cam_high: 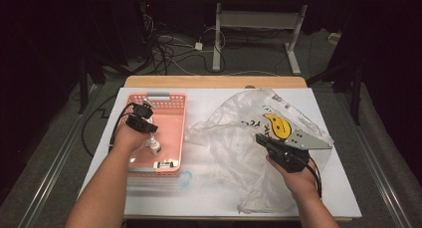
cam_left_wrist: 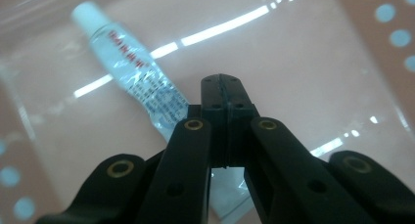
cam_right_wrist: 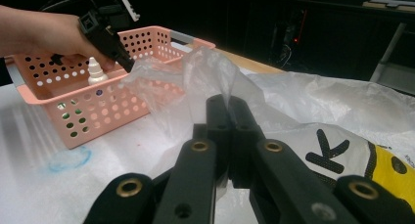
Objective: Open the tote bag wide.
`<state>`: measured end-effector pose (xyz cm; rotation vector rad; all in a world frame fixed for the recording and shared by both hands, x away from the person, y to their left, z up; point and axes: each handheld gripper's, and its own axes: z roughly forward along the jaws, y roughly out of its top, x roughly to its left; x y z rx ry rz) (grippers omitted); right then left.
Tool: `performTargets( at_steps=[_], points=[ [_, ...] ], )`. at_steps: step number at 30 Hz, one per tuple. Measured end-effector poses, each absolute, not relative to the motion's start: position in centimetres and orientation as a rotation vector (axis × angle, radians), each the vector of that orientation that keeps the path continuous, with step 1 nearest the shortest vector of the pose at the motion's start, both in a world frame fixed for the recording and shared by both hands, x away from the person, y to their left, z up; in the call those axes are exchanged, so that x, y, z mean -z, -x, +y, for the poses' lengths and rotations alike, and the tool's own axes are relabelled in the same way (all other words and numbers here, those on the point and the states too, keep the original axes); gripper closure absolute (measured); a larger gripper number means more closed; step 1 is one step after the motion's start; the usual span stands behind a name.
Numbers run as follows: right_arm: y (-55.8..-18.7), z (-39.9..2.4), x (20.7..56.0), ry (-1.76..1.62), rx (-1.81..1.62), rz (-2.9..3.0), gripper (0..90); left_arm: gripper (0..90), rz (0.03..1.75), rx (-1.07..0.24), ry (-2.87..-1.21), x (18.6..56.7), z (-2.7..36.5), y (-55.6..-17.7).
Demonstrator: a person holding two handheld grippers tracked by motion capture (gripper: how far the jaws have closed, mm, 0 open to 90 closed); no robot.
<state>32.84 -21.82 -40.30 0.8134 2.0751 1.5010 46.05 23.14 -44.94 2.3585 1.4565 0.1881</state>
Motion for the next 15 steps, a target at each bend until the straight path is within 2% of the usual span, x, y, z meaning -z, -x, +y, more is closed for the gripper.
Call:
performTargets(
  at_steps=[5,8,12,15],
  points=[
    [-32.8,-21.8,40.3,-0.815,-1.501,2.078,90.0,87.9,1.486,-0.217,-2.361,44.8,23.3,-45.3],
    [-32.8,-21.8,40.3,-0.815,-1.506,2.075,90.0,87.5,1.495,-0.281,-2.292,44.3,23.4,-45.1],
    [-32.7,-21.7,40.3,-0.809,-1.506,2.08,90.0,70.8,1.515,-0.331,-2.203,43.9,23.6,-45.5],
    [-32.7,-21.6,40.3,-0.809,-1.507,2.081,90.0,52.2,1.559,-0.346,-2.18,44.4,23.5,-46.1]
  ],
)
